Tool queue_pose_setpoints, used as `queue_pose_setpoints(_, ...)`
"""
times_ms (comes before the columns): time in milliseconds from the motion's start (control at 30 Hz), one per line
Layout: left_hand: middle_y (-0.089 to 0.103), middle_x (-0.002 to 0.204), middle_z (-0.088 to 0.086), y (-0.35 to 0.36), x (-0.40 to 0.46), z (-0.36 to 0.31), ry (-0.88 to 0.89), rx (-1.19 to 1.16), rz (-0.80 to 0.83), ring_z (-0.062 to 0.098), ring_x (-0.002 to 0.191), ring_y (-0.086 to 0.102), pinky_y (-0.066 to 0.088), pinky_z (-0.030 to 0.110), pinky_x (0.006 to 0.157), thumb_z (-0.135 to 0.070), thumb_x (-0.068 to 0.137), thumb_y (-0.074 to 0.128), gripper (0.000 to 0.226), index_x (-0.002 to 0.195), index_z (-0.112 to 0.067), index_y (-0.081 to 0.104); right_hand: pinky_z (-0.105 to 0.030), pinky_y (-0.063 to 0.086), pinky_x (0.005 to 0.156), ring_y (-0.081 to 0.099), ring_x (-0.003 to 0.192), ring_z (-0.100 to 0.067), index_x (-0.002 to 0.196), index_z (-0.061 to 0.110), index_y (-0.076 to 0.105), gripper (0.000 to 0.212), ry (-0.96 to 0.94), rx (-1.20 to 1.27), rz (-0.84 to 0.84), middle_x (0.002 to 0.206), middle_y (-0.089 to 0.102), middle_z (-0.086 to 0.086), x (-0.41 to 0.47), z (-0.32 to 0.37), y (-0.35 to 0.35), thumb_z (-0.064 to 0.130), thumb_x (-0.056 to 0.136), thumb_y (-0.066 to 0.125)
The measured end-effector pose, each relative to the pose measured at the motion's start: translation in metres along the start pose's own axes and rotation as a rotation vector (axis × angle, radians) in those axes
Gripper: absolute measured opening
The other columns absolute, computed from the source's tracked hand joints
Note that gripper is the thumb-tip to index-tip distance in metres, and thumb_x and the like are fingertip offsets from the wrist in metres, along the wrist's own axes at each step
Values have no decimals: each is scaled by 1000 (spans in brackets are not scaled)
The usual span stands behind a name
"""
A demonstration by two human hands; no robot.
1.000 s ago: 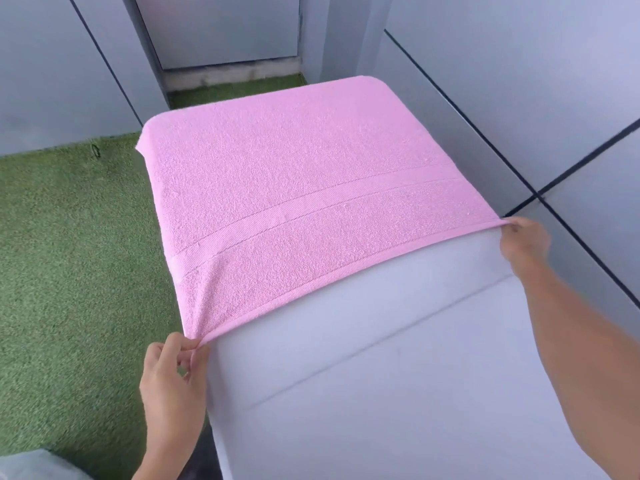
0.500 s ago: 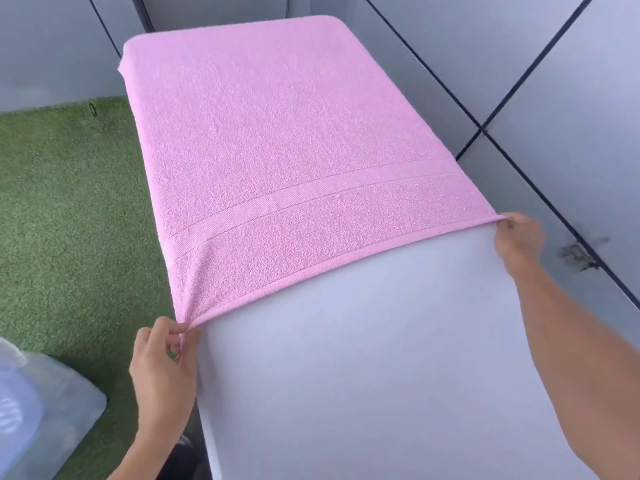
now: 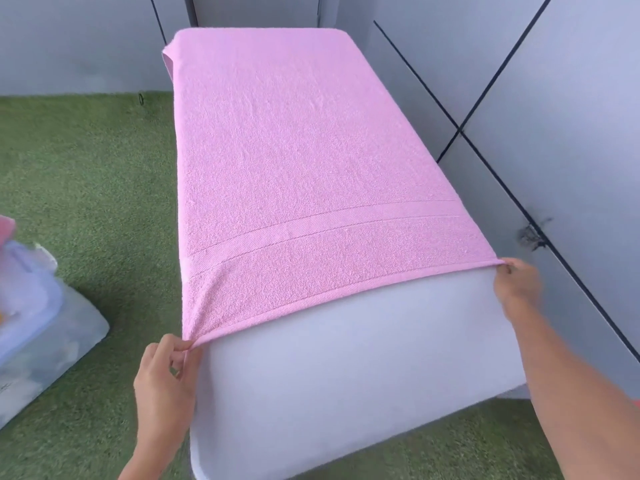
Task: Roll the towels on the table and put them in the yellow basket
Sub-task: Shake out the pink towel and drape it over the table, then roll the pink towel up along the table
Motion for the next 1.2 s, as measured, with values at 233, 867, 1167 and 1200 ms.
queue_pose_setpoints(233,51,76,3,-17,-91,3,-25,53,0,6,74,48,34,13,63,-9,88,65,19,78,-18,52,-39,47,81,64,98,-33,107,8,70,23,-6,89,100,105,70,-15,-31,-72,-44,10,92,54)
queue_pose_setpoints(867,58,107,2,70,-127,-123,308,682,258,24,89,55,48,37,71,16,59,72,69,114,-22,60,-39,49,89,46,122,-26,128,22,60,47,-803,-390,467,128,55,-6,-96,-26,-61,-2,87,57)
queue_pose_setpoints(1167,59,95,7,87,-120,-131,233,798,298,26,78,58,52,38,59,12,46,83,68,106,-9,57,-33,51,76,53,95,-20,99,14,66,17,-1008,-387,457,104,60,2,-79,-24,-55,5,84,67)
queue_pose_setpoints(1200,58,94,7,87,-121,-129,237,817,329,25,78,57,52,37,59,11,43,84,73,106,-9,54,-34,51,75,52,94,-20,96,14,65,14,-1009,-379,459,103,59,3,-79,-26,-56,6,85,66)
Point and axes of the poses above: each hand's wrist, its own x-axis towards the middle knuckle, its own y-axis out of the palm, z = x × y, the point moved 5 cm from there along x, towards the middle knuckle
